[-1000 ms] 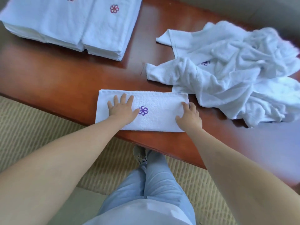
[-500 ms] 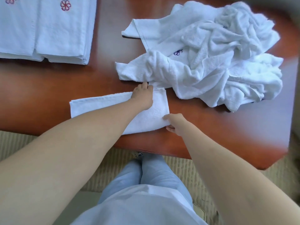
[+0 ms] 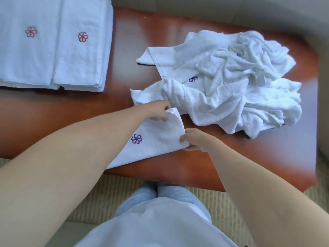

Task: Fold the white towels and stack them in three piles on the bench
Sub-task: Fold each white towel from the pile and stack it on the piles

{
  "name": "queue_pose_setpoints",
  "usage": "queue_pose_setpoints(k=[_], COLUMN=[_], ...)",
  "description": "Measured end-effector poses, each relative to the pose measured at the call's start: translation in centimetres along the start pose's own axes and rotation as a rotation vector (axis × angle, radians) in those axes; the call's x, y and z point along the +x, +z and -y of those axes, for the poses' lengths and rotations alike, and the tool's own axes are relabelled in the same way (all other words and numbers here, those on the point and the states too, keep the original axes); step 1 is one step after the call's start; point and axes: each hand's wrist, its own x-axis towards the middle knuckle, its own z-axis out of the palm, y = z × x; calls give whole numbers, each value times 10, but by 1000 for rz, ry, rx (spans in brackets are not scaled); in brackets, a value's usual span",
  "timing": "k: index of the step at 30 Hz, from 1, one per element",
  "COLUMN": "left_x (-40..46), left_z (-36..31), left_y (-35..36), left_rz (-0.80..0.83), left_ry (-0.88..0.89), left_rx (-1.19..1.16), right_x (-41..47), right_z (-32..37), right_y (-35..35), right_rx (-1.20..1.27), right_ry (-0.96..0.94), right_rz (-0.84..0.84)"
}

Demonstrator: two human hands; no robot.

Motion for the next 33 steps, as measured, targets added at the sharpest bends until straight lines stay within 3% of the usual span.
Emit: queue_pose_setpoints(k=[9, 17, 26, 33], left_x=[-105, -231, -383, -493], left_z=[30, 116, 235, 296], left_y=[-68, -107, -121, -140], left_rz=[-174, -345, -602, -864], left_ry=[58, -16, -28, -39], left_rx=[106, 127, -19, -182], right_x=[-40, -107, -182, -233], right_z=[80, 155, 196, 240], right_y=[29, 136, 297, 394], right_rx=[-344, -638, -562, -531], right_ry=[-272, -609, -865, -1032], right_rz=[-150, -348, -504, -493])
